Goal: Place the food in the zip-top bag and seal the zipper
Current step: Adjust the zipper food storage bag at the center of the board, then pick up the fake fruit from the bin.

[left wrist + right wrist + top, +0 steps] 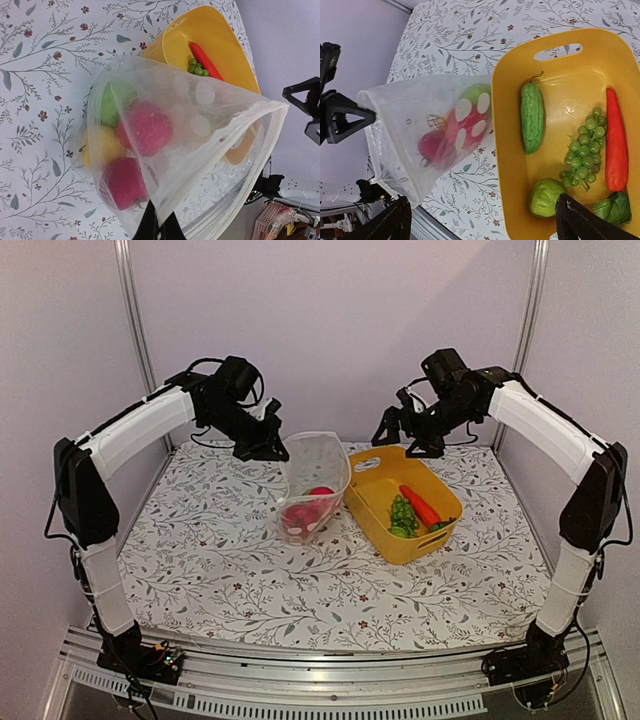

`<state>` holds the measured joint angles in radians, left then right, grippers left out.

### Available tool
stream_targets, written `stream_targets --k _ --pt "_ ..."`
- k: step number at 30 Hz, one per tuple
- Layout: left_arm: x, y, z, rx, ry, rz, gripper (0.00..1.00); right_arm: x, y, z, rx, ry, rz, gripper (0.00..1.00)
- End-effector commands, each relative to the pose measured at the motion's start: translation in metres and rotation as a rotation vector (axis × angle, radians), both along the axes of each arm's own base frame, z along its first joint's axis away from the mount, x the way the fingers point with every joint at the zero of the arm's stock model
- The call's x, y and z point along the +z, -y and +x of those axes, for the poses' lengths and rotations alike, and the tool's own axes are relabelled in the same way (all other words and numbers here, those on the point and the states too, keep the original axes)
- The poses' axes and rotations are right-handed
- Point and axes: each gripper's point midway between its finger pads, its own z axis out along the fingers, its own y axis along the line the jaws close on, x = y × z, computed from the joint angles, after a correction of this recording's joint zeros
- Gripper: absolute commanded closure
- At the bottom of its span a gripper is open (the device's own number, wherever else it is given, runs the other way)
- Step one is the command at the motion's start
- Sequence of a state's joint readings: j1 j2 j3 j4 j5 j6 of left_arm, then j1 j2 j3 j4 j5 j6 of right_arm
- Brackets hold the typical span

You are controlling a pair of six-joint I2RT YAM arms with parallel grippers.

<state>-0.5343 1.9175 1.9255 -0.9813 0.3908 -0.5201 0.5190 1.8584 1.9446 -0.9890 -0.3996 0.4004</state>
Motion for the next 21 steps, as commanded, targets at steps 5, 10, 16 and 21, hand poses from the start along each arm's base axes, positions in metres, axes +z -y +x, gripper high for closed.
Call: stream_targets --k 5,10,16,21 --pt "0.007 0.005 -0.001 -0.018 0.013 -0.027 1.00 -0.073 0.058 0.026 -0.116 0.053 -0.350 0.01" --pt "0.010 0.005 -0.003 -0.019 0.015 -0.031 1.00 -0.111 0.067 0.030 -0.086 0.004 -0.464 0.17" --pt "0.011 0.003 -0.003 -0.014 0.017 -0.031 1.00 -0.149 0.067 0.026 -0.051 -0.073 -0.507 0.36" --pt "0.011 0.004 -0.003 -0.015 0.015 -0.032 1.00 -0.169 0.064 0.020 -0.017 -0.121 -0.512 0.40"
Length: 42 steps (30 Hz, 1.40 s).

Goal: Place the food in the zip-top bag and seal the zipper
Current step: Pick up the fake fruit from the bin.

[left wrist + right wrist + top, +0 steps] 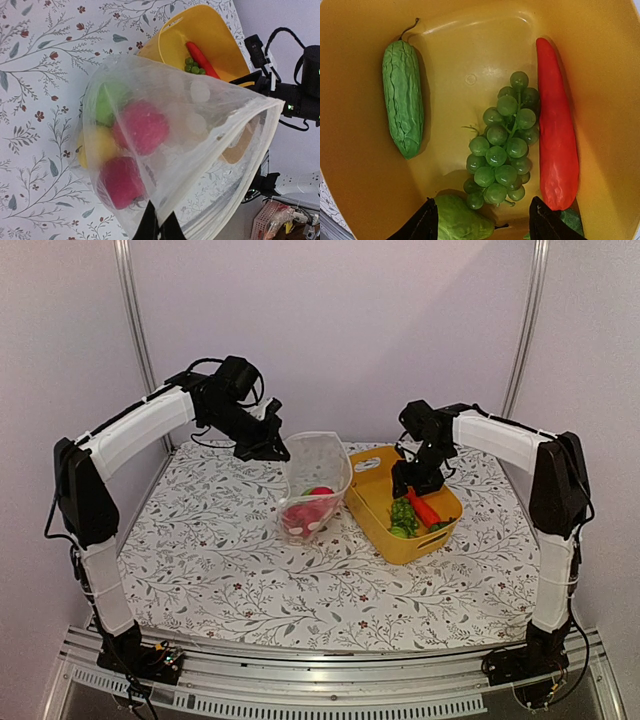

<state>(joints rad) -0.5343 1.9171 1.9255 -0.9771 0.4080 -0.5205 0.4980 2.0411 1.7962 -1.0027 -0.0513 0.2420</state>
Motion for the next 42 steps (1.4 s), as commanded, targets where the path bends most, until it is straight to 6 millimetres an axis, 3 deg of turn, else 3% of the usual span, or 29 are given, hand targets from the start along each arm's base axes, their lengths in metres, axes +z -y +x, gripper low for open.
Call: stream_targets --k 1,8,27,38,42 --pt "0.009 0.001 -0.001 -0.003 0.019 -0.017 1.00 -0.024 0.002 -0.008 0.026 -0.060 -0.035 0.40" --pt "0.009 0.004 0.001 -0.004 0.014 -0.025 1.00 -0.051 0.009 -0.019 0.056 -0.125 -0.079 0.43" --pt "0.007 0.006 0.005 -0.005 0.012 -0.024 1.00 -0.090 0.015 -0.042 0.110 -0.246 -0.115 0.47" --pt "0.005 0.007 0.004 -0.007 0.007 -0.025 1.00 -0.116 0.007 -0.041 0.137 -0.229 -0.079 0.47" --pt "0.005 0.007 0.004 -0.007 0.005 -0.027 1.00 -0.122 0.003 -0.042 0.151 -0.232 -0.056 0.65"
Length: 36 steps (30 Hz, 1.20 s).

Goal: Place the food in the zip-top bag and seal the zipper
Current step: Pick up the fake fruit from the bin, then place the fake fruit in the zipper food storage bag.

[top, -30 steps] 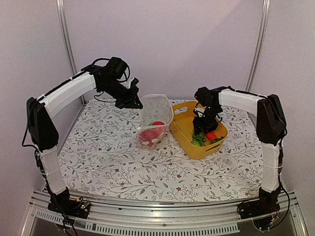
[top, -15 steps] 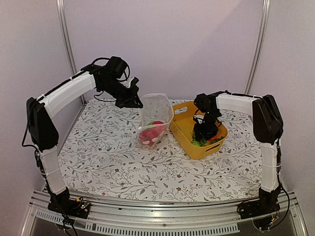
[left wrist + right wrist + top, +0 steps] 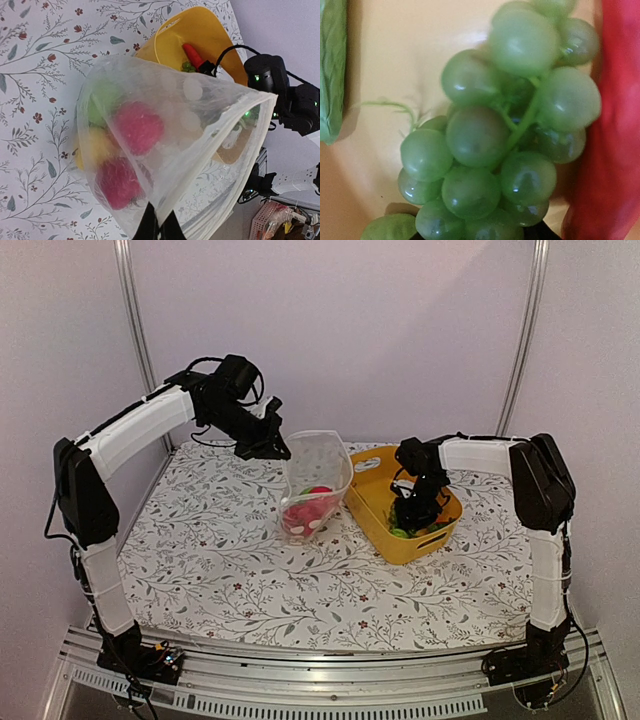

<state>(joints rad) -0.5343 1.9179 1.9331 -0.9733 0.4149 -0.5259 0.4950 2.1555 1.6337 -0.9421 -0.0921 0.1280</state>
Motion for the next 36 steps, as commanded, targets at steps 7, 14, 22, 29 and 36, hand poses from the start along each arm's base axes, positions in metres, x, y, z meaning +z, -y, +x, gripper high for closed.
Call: stream_targets --k 7,14,22,29,36 --pt "0.001 0.005 0.003 -0.005 0.004 -0.014 1.00 -0.001 -0.018 -0.001 0.031 0.021 0.071 0.85" --pt "0.002 0.005 0.004 -0.006 0.007 -0.014 1.00 0.058 -0.028 0.007 0.031 0.121 0.124 0.95" --pt "0.002 0.008 0.007 -0.006 0.008 -0.023 1.00 0.139 -0.045 0.012 0.047 0.249 0.208 1.00" --pt "0.000 0.008 0.008 -0.005 0.006 -0.023 1.00 0.228 -0.069 0.002 0.076 0.371 0.351 1.00" --pt "0.000 0.009 0.010 0.001 0.003 -0.026 1.00 0.310 -0.094 -0.019 0.122 0.468 0.542 1.00"
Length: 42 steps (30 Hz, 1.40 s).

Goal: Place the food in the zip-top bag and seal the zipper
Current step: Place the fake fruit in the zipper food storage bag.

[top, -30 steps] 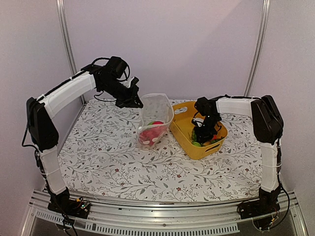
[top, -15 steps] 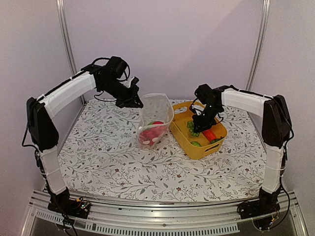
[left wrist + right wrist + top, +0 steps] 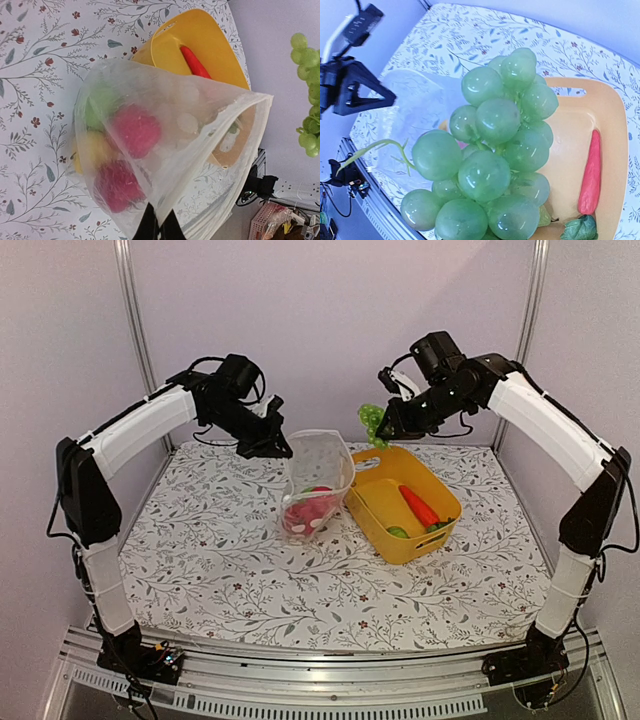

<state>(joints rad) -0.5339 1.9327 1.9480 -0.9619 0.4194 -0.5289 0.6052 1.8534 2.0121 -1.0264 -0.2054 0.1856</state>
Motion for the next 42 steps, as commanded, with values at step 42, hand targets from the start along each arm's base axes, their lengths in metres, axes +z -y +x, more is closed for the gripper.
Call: stream_targets --k 42 --pt "0.020 0.022 -0.004 -0.054 0.018 -0.158 1.00 -0.038 -0.103 -0.037 0.116 -0.475 0.301 0.92"
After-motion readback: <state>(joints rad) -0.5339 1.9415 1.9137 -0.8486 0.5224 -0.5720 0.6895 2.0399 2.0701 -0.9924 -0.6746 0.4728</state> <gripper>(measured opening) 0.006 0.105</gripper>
